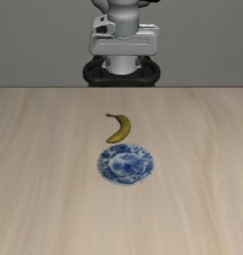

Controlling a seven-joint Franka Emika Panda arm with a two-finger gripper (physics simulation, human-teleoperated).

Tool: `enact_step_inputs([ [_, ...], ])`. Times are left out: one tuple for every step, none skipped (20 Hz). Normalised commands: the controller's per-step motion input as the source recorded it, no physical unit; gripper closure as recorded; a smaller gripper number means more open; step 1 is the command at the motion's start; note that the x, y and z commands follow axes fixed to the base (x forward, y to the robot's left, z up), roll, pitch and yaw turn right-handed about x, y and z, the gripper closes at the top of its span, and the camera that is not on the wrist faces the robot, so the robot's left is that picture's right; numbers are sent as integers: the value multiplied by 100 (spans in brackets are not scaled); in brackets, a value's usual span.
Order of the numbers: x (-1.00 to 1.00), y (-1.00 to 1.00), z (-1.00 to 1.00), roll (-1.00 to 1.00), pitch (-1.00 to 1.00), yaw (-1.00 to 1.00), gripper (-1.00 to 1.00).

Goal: Pick the banana on the table and place it on the plate

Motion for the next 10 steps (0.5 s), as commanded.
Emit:
enact_step_inputs([
  [0, 0, -100, 0, 0, 0, -100],
  [0, 0, -100, 0, 0, 0, -100],
  [0, 0, -100, 0, 0, 0, -100],
  [0, 0, -100, 0, 0, 0, -100],
  [0, 0, -100, 0, 0, 0, -100],
  [0, 0, -100, 0, 0, 0, -100],
  [0, 0, -100, 0, 0, 0, -100],
  [0, 0, -100, 0, 0, 0, -100],
  [0, 0, -100, 0, 0, 0, -100],
  [0, 0, -100, 0, 0, 0, -100],
])
